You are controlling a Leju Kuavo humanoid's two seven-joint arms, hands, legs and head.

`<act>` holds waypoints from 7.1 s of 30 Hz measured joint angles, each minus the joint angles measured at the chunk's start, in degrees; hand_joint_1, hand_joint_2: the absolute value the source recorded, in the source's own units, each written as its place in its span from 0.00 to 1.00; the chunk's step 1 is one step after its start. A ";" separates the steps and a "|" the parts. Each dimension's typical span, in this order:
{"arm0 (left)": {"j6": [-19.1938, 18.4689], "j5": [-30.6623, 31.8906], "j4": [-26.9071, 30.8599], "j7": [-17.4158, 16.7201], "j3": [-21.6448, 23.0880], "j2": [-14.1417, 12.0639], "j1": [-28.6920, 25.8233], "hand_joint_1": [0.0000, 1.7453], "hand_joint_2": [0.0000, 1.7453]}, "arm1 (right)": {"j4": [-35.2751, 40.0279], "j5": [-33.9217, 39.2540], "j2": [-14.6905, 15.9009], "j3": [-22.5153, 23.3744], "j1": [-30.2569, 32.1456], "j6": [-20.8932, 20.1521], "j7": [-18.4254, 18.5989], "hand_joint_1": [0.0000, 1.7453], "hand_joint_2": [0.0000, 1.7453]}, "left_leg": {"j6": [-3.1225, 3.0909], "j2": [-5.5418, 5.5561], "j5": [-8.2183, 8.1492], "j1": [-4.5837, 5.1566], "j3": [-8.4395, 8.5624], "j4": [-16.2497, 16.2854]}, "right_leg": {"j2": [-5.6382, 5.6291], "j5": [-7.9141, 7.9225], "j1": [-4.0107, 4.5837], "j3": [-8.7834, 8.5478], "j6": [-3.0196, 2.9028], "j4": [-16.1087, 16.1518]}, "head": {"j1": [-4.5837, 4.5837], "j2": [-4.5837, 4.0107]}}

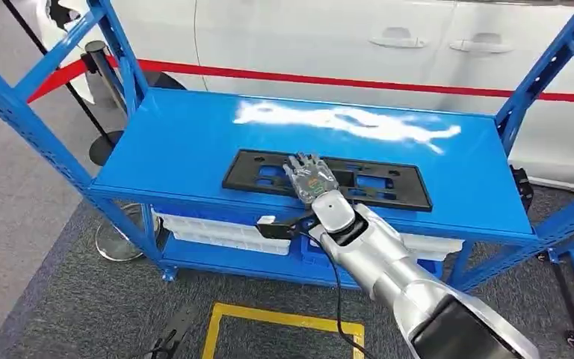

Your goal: Take the parts from the cabinet and place them on the table.

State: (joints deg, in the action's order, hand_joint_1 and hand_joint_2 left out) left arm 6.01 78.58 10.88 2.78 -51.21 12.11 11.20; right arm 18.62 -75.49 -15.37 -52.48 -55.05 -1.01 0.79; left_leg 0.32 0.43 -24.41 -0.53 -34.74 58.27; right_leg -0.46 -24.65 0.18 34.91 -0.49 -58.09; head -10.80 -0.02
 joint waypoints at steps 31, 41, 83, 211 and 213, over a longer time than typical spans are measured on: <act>-0.90 -1.92 0.00 3.11 -0.09 -0.22 -0.01 0.00 0.00 | -1.92 6.32 0.92 5.03 -1.78 2.85 -6.45 1.00 1.00 | -0.35 -0.22 0.02 -0.01 0.15 -0.44 | -0.23 0.11 0.13 0.48 -0.11 -0.31 | 0.00 0.00; -0.20 -3.98 0.00 7.21 -0.39 -0.22 -0.36 0.00 1.00 | 17.81 28.01 2.82 16.62 -2.97 0.48 -26.47 1.00 1.00 | -0.02 -0.09 -0.37 -1.29 0.47 -0.04 | 0.37 0.50 -1.73 3.02 2.14 -4.65 | 0.00 0.00; 7.19 -6.05 -0.02 10.78 -1.20 -0.24 -1.60 0.00 1.00 | 71.54 87.65 18.25 26.47 34.30 -24.15 -31.17 1.00 1.00 | 1.58 -0.19 -9.65 -0.54 -7.44 18.68 | 0.30 -0.86 -0.90 0.24 -1.05 -1.04 | -0.15 0.00; 5.33 -5.82 -0.04 5.88 -2.01 -0.44 -1.16 0.00 1.00 | 70.62 87.30 13.86 27.25 33.00 -18.68 -27.82 1.00 1.00 | 2.08 0.09 -6.93 -0.44 -4.02 11.04 | 0.76 -1.20 -1.26 -1.35 -0.59 -0.29 | -0.33 0.00; 5.38 -5.51 -0.04 5.60 -1.99 -0.46 -1.18 0.00 1.00 | 70.66 86.79 13.86 27.50 33.35 -18.92 -27.82 1.00 1.00 | 1.94 -2.55 0.20 -0.63 0.70 1.56 | 4.45 -1.55 -1.15 -1.69 -0.40 -0.58 | -0.33 0.00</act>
State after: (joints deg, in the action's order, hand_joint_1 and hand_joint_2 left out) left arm 11.39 73.07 10.84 8.37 -53.20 11.65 10.02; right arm 89.28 11.30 -1.51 -24.98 -21.70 -19.93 -27.04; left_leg 2.27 -2.12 -24.21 -1.15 -34.04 59.83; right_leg 3.99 -26.20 -0.97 33.22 -0.89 -58.68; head -11.13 -0.02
